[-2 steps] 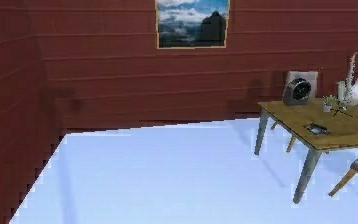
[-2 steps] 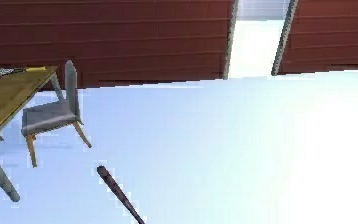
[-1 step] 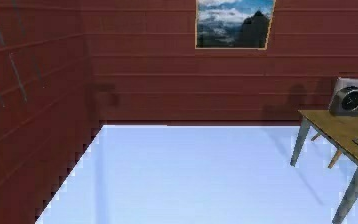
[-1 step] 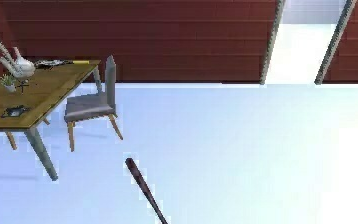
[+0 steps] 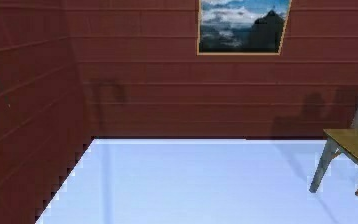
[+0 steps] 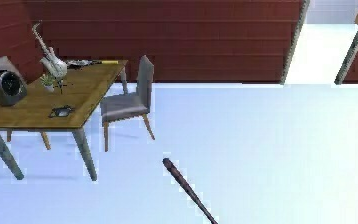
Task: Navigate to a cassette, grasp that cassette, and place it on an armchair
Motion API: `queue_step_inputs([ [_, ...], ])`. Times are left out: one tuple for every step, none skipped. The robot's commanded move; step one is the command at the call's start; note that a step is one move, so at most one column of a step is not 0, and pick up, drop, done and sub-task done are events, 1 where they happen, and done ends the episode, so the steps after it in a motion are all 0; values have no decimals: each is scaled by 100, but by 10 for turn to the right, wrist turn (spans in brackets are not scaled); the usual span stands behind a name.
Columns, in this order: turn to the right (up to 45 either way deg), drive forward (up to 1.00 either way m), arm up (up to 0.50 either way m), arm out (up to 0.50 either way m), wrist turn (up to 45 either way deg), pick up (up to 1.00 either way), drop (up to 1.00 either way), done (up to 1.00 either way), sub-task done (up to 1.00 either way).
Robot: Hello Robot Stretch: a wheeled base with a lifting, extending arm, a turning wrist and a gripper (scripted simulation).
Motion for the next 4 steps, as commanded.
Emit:
queue_step_inputs([
  [450,0,0,0,0,0,0,0,0],
  [150,0,0,0,0,0,0,0,0],
  [0,55,0,0,0,0,0,0,0],
  [-450,0,0,0,0,0,0,0,0],
])
